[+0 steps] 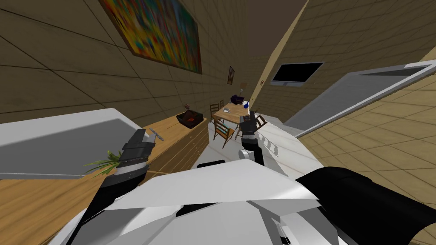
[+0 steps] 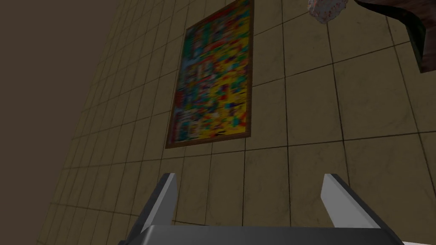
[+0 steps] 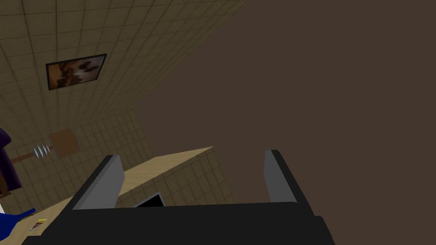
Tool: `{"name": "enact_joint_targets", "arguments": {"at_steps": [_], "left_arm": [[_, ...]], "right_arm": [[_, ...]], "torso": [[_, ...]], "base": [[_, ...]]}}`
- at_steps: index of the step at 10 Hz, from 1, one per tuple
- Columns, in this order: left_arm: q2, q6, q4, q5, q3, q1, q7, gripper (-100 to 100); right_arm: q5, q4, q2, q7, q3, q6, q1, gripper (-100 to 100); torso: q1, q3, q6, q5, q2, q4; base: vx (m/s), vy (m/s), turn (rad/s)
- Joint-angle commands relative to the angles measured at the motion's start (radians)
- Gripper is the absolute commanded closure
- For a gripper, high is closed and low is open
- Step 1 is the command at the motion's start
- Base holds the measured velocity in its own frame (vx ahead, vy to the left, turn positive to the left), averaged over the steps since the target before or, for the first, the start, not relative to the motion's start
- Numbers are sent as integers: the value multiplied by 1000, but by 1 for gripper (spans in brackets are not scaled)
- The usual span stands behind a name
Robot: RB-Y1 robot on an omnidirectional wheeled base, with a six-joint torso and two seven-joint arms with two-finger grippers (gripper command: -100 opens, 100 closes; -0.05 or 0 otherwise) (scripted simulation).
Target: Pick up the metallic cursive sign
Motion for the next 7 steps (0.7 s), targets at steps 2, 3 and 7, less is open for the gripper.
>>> {"name": "enact_joint_targets", "arguments": {"at_steps": [2,3,7], "left_arm": [[63,24,29,36,46,55,7,-100],[95,41,37,58,70,82,9,-100],[179,80,55,108,121,178,14,-100]], "right_arm": [[0,0,0,0,0,0,0,0],[0,0,0,0,0,0,0,0],[0,0,0,0,0,0,0,0]], "torso": [[3,-1,0,1,-1,0],[4,-1,0,1,-2,0],[4,-2,0,1,-4,-1]], "base": [[-48,-55,-97],[-42,-65,-197],[-23,-62,-126]]}}
